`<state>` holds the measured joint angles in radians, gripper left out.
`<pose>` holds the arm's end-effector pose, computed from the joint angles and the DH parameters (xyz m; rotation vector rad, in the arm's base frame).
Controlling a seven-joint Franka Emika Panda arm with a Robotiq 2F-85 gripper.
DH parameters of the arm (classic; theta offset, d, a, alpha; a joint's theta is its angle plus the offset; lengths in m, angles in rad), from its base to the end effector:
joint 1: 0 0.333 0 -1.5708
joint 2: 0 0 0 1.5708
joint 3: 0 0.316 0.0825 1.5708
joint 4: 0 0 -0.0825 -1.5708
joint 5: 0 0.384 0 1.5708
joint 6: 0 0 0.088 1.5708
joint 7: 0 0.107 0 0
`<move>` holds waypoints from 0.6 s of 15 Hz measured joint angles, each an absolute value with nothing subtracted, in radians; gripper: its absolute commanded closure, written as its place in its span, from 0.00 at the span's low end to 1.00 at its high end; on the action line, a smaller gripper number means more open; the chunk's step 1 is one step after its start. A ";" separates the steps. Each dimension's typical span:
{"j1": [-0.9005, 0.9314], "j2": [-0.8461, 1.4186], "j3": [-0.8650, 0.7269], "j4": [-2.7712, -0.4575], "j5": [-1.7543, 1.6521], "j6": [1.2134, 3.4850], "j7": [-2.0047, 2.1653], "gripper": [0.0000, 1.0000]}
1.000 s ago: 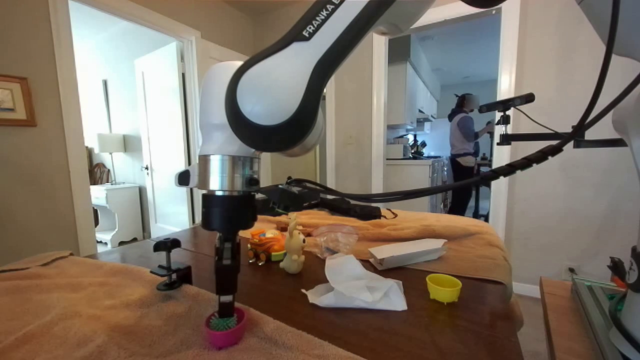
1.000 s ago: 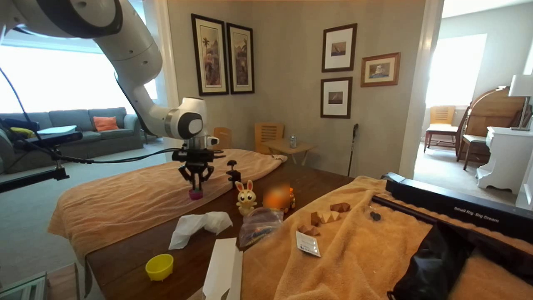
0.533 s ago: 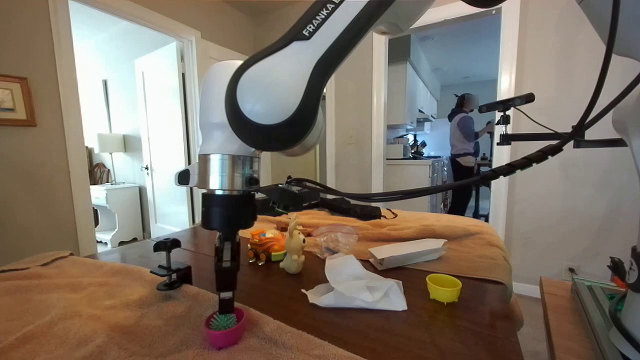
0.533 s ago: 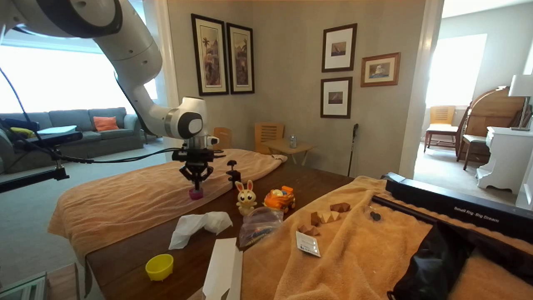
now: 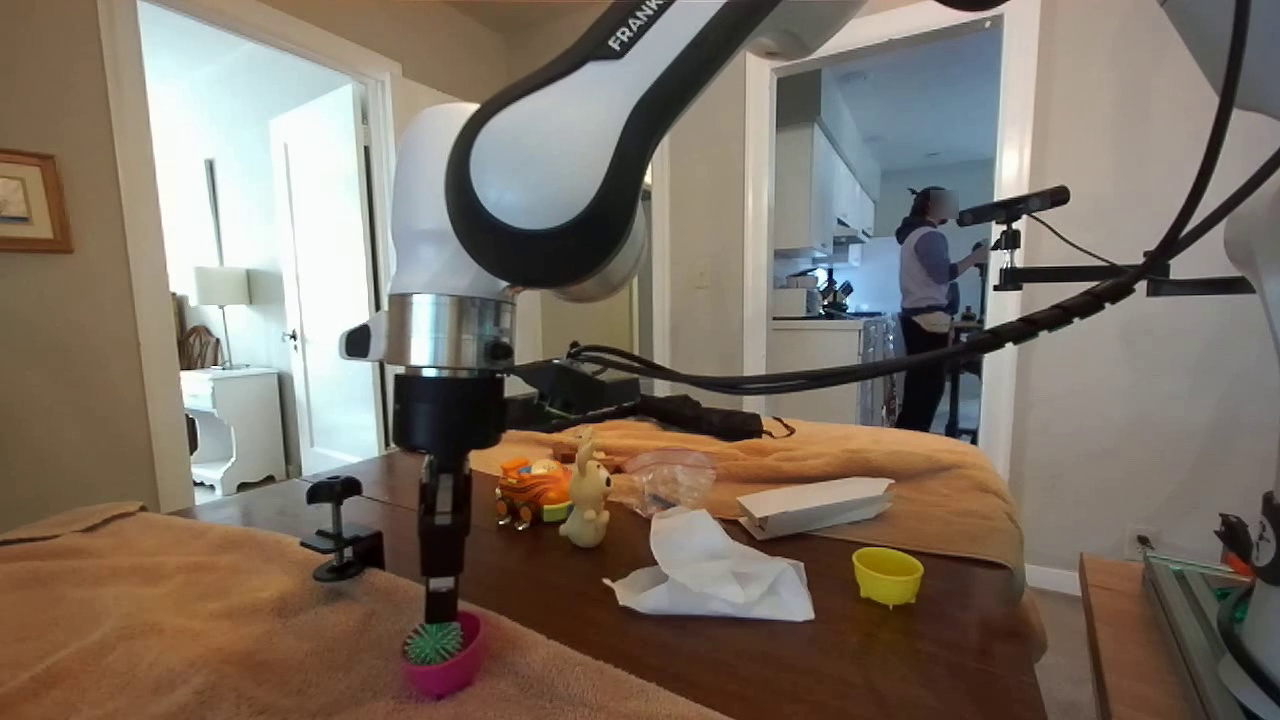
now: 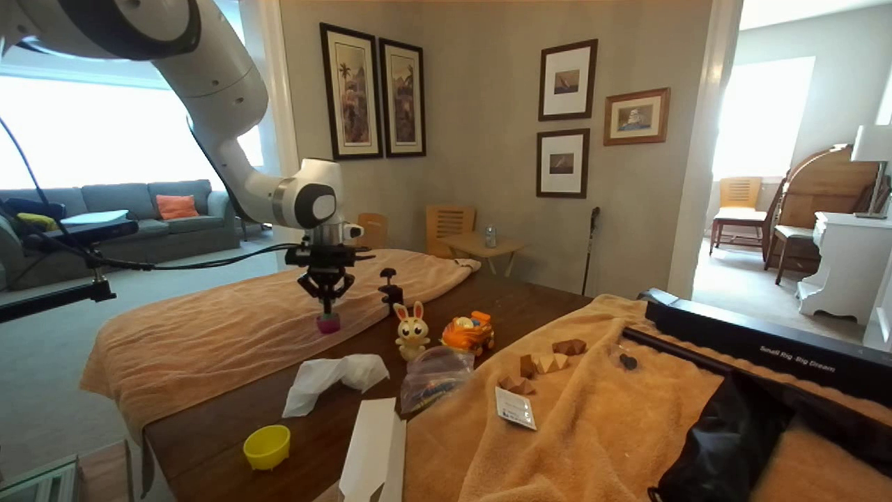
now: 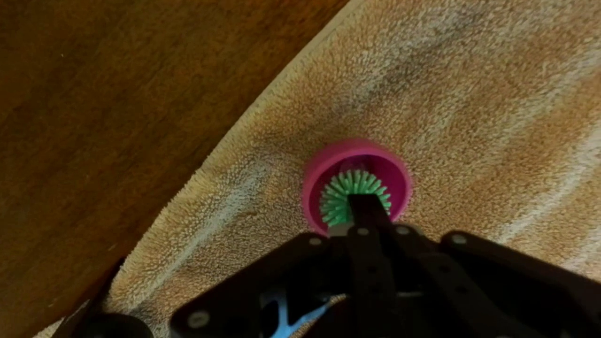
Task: Move the green object from the pink bowl to the yellow bowl
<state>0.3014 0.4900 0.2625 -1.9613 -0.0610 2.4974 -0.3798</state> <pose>0.5308 0.3282 0.2363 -2.7081 -1.4063 -0.0863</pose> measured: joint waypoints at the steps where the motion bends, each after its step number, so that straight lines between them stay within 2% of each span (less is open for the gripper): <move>1: 0.302 0.485 0.266 -1.961 -0.061 2.497 -0.380 1.00; 9: 0.299 0.446 0.282 -1.963 -0.061 2.471 -0.380 1.00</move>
<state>0.2995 0.4461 0.2819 -1.9627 -0.0607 2.4707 -0.3798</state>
